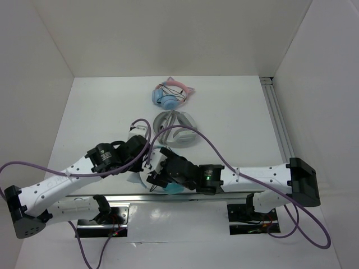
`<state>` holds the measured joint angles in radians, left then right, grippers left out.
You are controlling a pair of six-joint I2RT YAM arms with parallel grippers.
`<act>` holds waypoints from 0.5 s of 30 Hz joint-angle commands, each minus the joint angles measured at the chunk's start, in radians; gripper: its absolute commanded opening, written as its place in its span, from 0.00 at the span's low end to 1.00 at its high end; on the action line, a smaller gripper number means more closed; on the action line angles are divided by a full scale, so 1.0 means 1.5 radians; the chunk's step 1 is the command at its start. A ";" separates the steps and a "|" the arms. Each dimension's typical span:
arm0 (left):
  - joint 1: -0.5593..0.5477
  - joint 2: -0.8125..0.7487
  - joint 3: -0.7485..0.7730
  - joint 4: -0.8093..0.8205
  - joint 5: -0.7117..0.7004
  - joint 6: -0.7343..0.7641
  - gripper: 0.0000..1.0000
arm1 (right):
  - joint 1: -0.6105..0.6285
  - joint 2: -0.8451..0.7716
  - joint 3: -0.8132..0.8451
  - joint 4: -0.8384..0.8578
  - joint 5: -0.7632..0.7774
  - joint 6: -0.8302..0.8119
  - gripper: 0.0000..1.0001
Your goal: Wrap the headphones
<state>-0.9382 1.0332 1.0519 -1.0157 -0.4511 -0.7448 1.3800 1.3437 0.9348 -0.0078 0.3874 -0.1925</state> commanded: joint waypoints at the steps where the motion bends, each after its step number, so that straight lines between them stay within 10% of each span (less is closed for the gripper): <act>1: 0.000 0.020 -0.008 -0.005 0.011 -0.032 0.00 | -0.002 -0.058 0.016 0.130 -0.012 0.006 0.83; 15: 0.026 0.054 -0.026 0.044 0.061 0.012 0.00 | 0.004 -0.099 0.022 0.143 0.004 0.026 1.00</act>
<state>-0.8997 1.1057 1.0218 -0.9699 -0.4068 -0.7326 1.3785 1.2278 0.9195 0.0784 0.3817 -0.1604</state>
